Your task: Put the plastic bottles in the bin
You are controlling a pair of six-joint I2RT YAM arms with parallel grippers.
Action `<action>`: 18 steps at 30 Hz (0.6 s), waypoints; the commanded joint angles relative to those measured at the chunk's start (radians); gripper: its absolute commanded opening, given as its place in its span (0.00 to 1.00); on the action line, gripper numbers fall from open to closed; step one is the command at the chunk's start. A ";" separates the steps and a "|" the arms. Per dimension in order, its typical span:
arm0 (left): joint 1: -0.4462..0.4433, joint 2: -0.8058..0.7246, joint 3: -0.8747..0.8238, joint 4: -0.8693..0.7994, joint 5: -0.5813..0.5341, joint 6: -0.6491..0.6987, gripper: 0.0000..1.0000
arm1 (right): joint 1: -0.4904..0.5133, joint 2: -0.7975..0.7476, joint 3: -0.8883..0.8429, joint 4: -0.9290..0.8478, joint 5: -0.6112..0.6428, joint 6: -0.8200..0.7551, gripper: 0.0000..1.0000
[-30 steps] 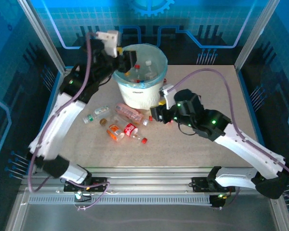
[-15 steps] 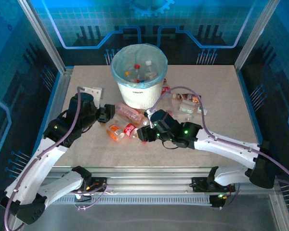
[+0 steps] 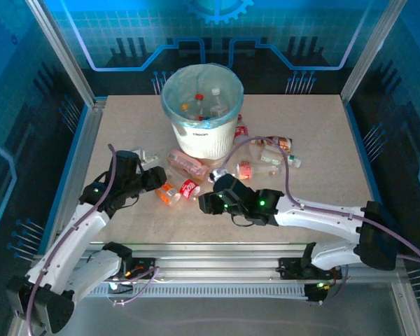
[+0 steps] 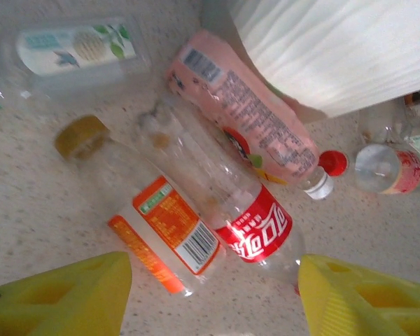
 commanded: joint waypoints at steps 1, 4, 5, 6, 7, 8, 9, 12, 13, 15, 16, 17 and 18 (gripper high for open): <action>0.006 0.040 -0.035 0.072 0.093 -0.042 0.65 | -0.023 -0.033 -0.126 0.186 0.080 0.198 0.51; 0.004 0.071 -0.046 0.070 0.103 -0.031 0.64 | -0.033 -0.031 -0.230 0.317 0.104 0.346 0.53; 0.004 0.073 -0.050 0.074 0.102 -0.030 0.64 | -0.034 -0.029 -0.267 0.373 0.115 0.395 0.53; 0.001 0.071 -0.059 0.085 0.098 -0.029 0.64 | -0.036 -0.025 -0.296 0.422 0.123 0.438 0.53; -0.003 0.070 -0.065 0.094 0.093 -0.026 0.64 | -0.038 -0.022 -0.320 0.457 0.128 0.475 0.53; -0.009 0.075 -0.067 0.104 0.089 -0.022 0.63 | -0.041 -0.014 -0.340 0.505 0.130 0.511 0.53; -0.019 0.083 -0.065 0.111 0.083 -0.011 0.63 | -0.046 -0.002 -0.355 0.544 0.128 0.544 0.53; -0.072 0.142 -0.020 0.086 0.026 0.033 0.63 | -0.057 0.048 -0.368 0.623 0.105 0.612 0.53; -0.089 0.161 -0.007 0.081 0.014 0.042 0.63 | -0.063 0.068 -0.366 0.646 0.089 0.623 0.53; -0.117 0.210 0.013 0.083 0.004 0.051 0.63 | -0.077 0.121 -0.359 0.701 0.039 0.642 0.53; -0.124 0.232 0.020 0.091 0.005 0.050 0.63 | -0.083 0.144 -0.361 0.726 0.025 0.658 0.53; -0.128 0.251 0.025 0.097 0.009 0.048 0.63 | -0.088 0.171 -0.367 0.758 0.012 0.682 0.53; -0.130 0.268 0.029 0.108 0.011 0.047 0.63 | -0.090 0.196 -0.375 0.791 0.005 0.704 0.53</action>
